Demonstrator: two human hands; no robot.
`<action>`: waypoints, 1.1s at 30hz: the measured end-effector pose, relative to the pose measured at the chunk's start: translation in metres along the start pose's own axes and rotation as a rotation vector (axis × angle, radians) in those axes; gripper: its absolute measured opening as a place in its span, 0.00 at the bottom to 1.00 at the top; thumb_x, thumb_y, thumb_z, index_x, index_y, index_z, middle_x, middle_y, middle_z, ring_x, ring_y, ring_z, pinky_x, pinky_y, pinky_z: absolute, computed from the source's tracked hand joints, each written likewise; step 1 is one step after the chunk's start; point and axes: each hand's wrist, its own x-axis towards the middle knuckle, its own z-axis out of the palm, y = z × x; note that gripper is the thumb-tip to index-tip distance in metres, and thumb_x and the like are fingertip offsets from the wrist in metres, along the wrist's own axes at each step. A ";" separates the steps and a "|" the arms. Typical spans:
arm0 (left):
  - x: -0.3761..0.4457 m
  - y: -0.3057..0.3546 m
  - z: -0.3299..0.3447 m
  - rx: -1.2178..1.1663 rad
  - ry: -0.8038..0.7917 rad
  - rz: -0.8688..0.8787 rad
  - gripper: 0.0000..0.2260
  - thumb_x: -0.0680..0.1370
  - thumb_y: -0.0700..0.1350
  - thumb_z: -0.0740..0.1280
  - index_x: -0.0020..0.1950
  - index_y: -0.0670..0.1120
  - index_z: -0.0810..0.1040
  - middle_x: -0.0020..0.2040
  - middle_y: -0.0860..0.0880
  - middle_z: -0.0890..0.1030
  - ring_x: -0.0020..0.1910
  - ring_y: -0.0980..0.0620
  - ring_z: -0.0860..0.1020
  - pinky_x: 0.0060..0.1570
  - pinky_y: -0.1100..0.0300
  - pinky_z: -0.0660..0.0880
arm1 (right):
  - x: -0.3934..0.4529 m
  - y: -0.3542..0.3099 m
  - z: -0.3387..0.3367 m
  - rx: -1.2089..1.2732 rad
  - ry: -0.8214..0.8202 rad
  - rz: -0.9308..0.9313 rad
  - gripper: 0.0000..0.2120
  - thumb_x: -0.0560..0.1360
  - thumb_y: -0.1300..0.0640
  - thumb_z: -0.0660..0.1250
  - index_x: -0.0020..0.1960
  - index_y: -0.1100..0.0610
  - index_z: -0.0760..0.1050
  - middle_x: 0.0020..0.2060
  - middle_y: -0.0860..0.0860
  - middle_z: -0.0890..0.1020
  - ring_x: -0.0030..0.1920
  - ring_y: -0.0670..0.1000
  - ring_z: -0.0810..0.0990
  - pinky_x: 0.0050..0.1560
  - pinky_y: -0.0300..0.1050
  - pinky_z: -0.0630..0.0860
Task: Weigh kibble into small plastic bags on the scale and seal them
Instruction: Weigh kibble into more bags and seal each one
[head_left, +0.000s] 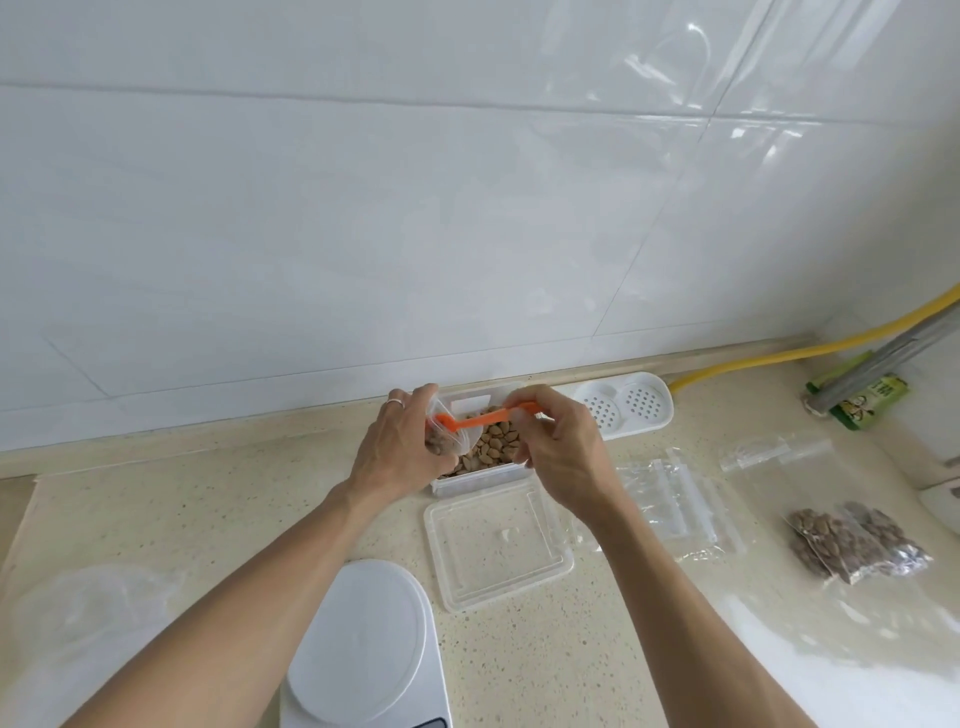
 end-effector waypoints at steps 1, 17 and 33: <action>-0.002 0.000 0.000 -0.015 0.006 0.004 0.36 0.67 0.49 0.74 0.72 0.50 0.62 0.59 0.45 0.69 0.61 0.47 0.70 0.55 0.51 0.73 | -0.003 -0.002 -0.003 0.000 0.019 -0.005 0.07 0.80 0.62 0.64 0.49 0.55 0.80 0.33 0.52 0.80 0.29 0.47 0.79 0.31 0.44 0.77; -0.094 0.054 -0.005 -0.059 0.103 0.151 0.33 0.68 0.54 0.75 0.70 0.52 0.65 0.56 0.47 0.71 0.55 0.44 0.74 0.52 0.51 0.72 | -0.108 0.006 -0.058 0.595 0.572 0.316 0.05 0.80 0.62 0.63 0.51 0.60 0.78 0.43 0.58 0.85 0.29 0.49 0.77 0.33 0.44 0.76; -0.165 0.064 0.040 0.088 -0.068 0.344 0.39 0.65 0.53 0.76 0.71 0.48 0.64 0.58 0.41 0.73 0.56 0.41 0.74 0.55 0.45 0.73 | -0.250 0.133 0.028 0.754 0.806 0.861 0.05 0.77 0.59 0.69 0.48 0.61 0.77 0.43 0.56 0.85 0.39 0.51 0.82 0.40 0.45 0.79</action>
